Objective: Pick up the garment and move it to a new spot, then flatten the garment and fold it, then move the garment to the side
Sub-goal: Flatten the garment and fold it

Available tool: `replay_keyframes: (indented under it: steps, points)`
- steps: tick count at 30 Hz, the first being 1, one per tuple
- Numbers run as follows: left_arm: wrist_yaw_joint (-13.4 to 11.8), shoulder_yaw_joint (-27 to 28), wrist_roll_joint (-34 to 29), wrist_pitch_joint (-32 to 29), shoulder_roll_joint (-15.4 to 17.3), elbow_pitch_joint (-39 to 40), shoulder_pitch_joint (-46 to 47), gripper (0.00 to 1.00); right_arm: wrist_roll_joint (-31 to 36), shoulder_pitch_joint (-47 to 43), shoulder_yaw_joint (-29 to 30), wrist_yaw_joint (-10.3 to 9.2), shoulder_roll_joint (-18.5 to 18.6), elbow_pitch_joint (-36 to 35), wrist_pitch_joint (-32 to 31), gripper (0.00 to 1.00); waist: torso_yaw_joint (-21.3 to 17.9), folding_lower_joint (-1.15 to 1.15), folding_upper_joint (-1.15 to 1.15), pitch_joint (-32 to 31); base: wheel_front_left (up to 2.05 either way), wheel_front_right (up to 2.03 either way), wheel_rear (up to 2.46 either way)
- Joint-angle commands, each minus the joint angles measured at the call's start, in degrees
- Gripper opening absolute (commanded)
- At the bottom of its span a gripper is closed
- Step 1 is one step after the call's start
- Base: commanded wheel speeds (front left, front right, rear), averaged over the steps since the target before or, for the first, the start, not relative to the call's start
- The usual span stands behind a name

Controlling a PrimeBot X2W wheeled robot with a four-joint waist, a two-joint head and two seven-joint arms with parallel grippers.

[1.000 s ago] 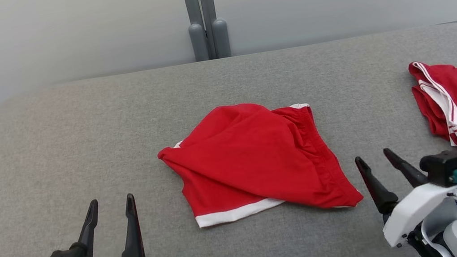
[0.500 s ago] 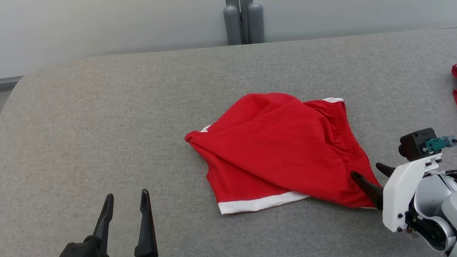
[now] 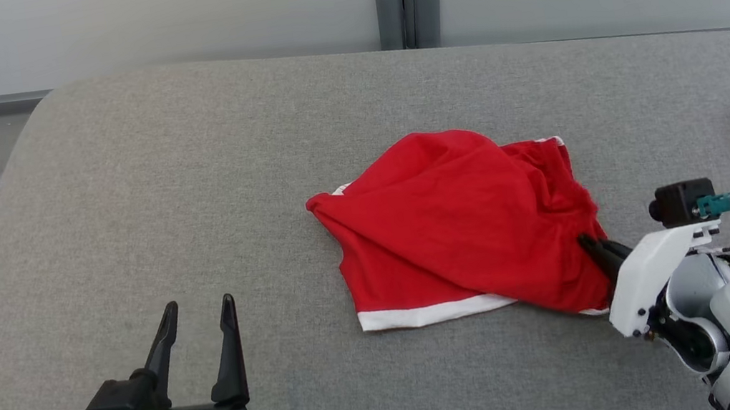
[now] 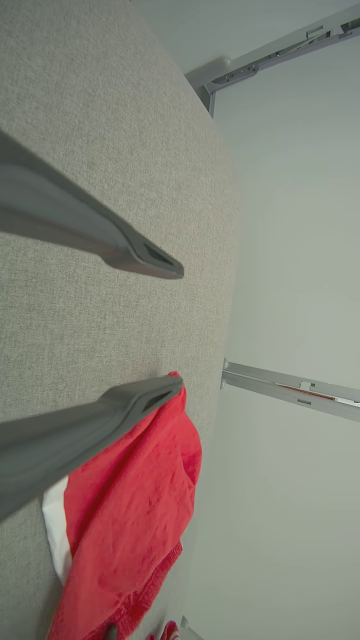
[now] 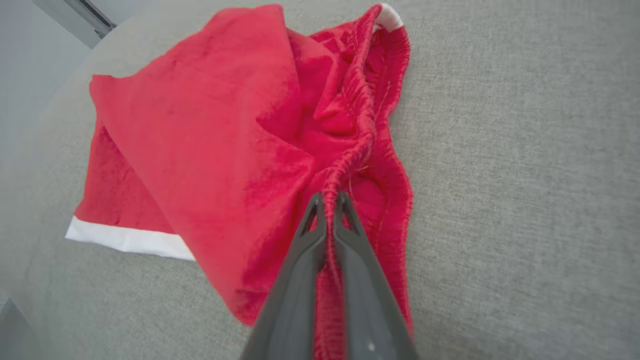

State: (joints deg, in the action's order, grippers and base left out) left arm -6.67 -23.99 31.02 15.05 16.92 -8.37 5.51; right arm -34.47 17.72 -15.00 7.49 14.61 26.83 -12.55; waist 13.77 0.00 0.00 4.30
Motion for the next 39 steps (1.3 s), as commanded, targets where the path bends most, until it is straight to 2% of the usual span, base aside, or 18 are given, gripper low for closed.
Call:
replay_keyframes:
  steps: [1, 7, 15, 16, 17, 18, 26, 33, 39]
  points:
    - [0.21, 0.14, -0.70, 0.15, -0.18, 0.04, 1.07, 1.00, -1.00, 1.38, 0.74, 0.00, 0.01, -0.27, 0.65, 0.00, 0.04, 0.00, 0.00, 1.17, 0.00, 0.00, 0.00]
    - [1.06, -0.10, -1.30, 0.15, -0.86, 0.04, 3.08, 1.00, -4.83, 7.18, 3.34, 0.00, 1.29, 1.58, 1.45, 0.00, 0.69, 0.00, 0.00, 5.60, 0.00, 0.00, 0.00]
    - [2.40, 0.03, -1.88, 0.15, -2.49, -1.16, 5.81, 1.00, -4.89, 14.86, 4.76, 0.00, 2.91, 9.90, 3.78, 0.00, 2.33, 0.00, 0.00, 9.84, 0.00, 0.00, 0.00]
    - [2.58, 0.14, -2.04, 0.15, -2.59, -1.34, 5.92, 1.00, -4.97, 15.23, 4.44, 0.00, 2.85, 10.61, 4.07, 0.17, 2.37, 0.00, 0.00, 9.87, 0.00, 0.00, 0.00]
    - [2.65, 0.29, -2.17, 0.15, -2.68, -1.69, 5.98, 1.00, -5.05, 15.60, 4.04, 0.00, 2.71, 11.43, 4.46, 0.47, 2.32, 0.00, 0.00, 9.72, 0.00, 0.00, 0.00]
    - [2.72, 0.41, -2.29, 0.15, -2.74, -1.92, 5.94, 1.00, -5.18, 15.73, 3.66, 0.00, 2.45, 12.01, 4.76, 1.00, 2.21, 0.00, 0.00, 9.51, 0.00, 0.00, 0.00]
    - [3.12, 1.44, -2.89, 0.15, -2.51, -3.26, 4.24, 1.00, -5.24, 13.62, 0.03, 0.00, 1.68, 13.42, 9.77, 1.00, -1.02, 0.00, 0.00, 3.93, 0.00, 0.00, 0.00]
    - [2.35, 2.76, -2.26, 0.14, -1.53, -2.69, 1.68, 1.00, -3.95, 10.05, -1.89, 0.00, 2.37, 8.31, 16.38, 1.00, -6.16, 0.00, 0.00, -1.42, 0.00, 0.00, 0.00]
    - [1.50, 3.61, -1.67, 0.14, -1.00, -1.77, -0.91, 1.00, -1.35, 4.62, -0.48, 0.00, 2.96, 2.64, 21.72, 1.00, -10.11, 0.00, 0.00, -4.32, 0.00, 0.00, 0.00]
